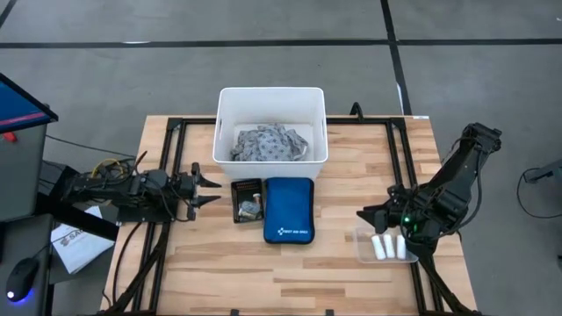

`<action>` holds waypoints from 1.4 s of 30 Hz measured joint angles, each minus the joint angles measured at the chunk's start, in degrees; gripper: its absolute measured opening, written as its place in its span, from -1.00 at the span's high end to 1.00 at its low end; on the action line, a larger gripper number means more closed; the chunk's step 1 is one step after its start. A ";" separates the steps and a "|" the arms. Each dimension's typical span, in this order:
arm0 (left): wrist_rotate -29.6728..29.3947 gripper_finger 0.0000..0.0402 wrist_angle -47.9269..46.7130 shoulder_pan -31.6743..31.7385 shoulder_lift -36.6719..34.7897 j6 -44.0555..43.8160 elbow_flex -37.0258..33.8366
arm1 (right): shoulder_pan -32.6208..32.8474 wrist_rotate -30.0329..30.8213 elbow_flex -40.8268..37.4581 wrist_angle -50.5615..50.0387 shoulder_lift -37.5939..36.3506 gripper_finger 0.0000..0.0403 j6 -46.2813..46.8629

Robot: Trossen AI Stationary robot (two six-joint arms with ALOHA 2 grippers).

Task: Pick & place medical supplies in basket/bin
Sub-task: Return to Home Position

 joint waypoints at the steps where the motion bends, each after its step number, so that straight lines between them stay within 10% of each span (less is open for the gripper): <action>1: 0.08 0.21 -0.03 0.14 0.00 0.07 0.00 | 0.00 0.00 -0.02 0.33 0.04 -0.16 -0.26; 9: -0.52 0.21 -0.16 0.34 0.31 1.26 0.00 | -1.51 0.18 -0.02 7.50 0.09 -0.16 -8.33; 17: -0.55 0.21 0.74 0.32 4.29 -9.33 -0.08 | -7.37 -2.15 -0.02 28.28 0.09 -0.16 -36.45; 31: -1.08 0.21 3.96 0.32 8.83 -9.75 -0.14 | -35.70 -57.55 0.00 44.64 0.53 -0.16 -97.44; 38: -1.31 0.21 5.02 0.32 8.81 -9.77 -0.13 | -39.48 -57.96 -8.12 50.23 -1.27 -0.16 -114.53; 42: -1.29 0.21 5.24 0.32 9.00 -9.79 -0.13 | -40.52 -53.98 -22.12 70.84 -3.81 -0.16 -116.01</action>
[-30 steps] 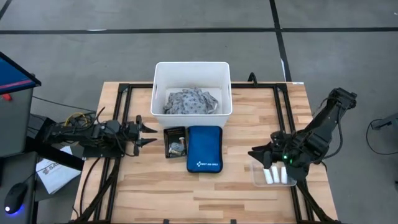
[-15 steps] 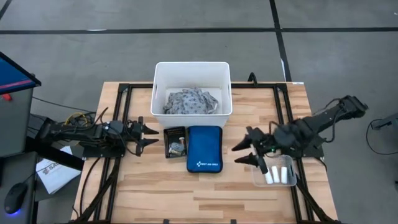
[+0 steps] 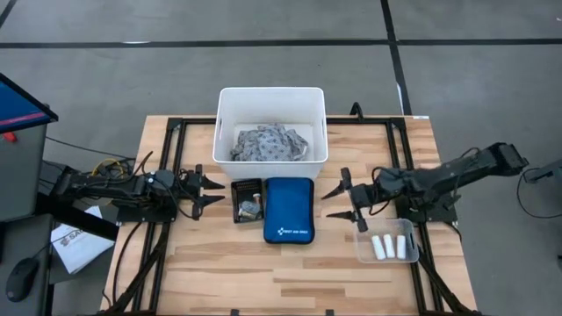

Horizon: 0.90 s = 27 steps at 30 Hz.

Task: Pick & place medical supplies in basket/bin
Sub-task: Return to Home Position

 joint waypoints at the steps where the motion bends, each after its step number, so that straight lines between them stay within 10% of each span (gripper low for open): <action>1: 0.00 0.21 0.15 0.00 0.17 0.00 0.04 | -0.50 0.26 -3.46 4.74 0.04 -0.16 0.01; 14: 0.04 0.21 0.09 0.00 0.59 -0.01 0.04 | -9.15 1.88 -25.87 31.92 -2.52 -0.16 0.64; 27: 0.26 0.21 0.34 0.00 0.62 -0.01 0.04 | -11.09 1.68 -29.86 16.04 -17.54 -0.16 1.77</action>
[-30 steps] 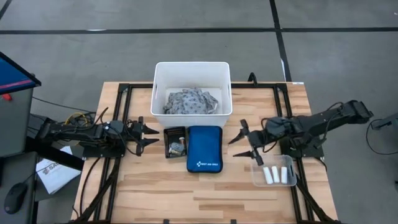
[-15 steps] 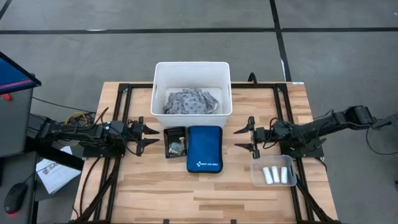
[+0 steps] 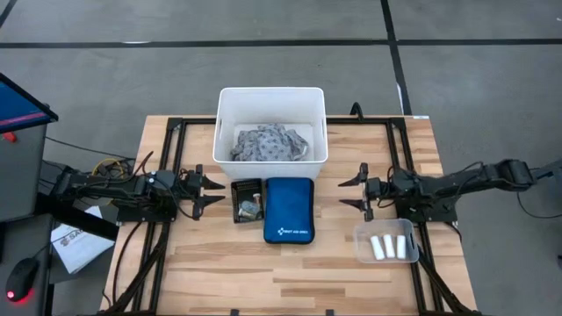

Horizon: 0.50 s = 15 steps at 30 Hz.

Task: Pick & place medical supplies in basket/bin
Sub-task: Return to Home Position

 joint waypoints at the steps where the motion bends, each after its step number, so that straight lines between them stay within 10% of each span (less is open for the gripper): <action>1: 0.00 0.21 0.19 0.00 0.07 0.00 0.01 | -0.02 0.04 0.00 -1.71 -2.07 -0.16 0.14; 15: -0.17 0.21 0.64 0.00 0.32 -0.02 0.04 | -0.47 1.14 -0.04 -29.22 -27.52 -0.16 2.30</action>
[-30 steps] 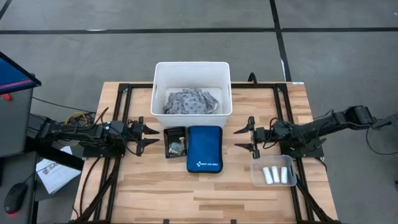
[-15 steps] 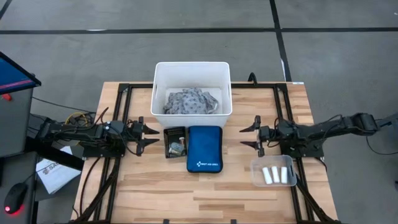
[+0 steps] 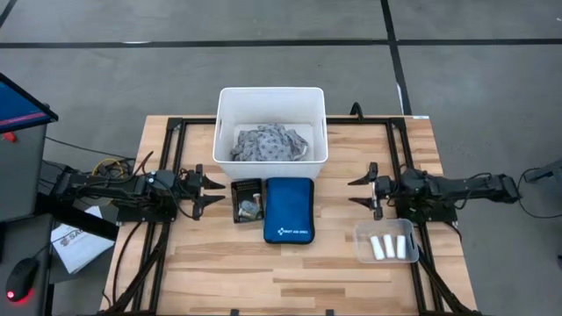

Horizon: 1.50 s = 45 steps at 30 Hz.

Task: Pick & place medical supplies in basket/bin
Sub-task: Return to Home Position

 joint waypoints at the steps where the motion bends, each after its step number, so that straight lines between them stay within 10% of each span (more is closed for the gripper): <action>1: -0.13 0.21 0.00 0.00 -0.02 0.02 0.00 | -0.44 0.08 0.00 0.07 -0.26 -0.16 -0.20; 45: 2.03 0.21 -0.22 0.00 -0.33 0.19 0.00 | 0.49 -0.11 -0.09 0.54 -8.54 -0.16 -0.41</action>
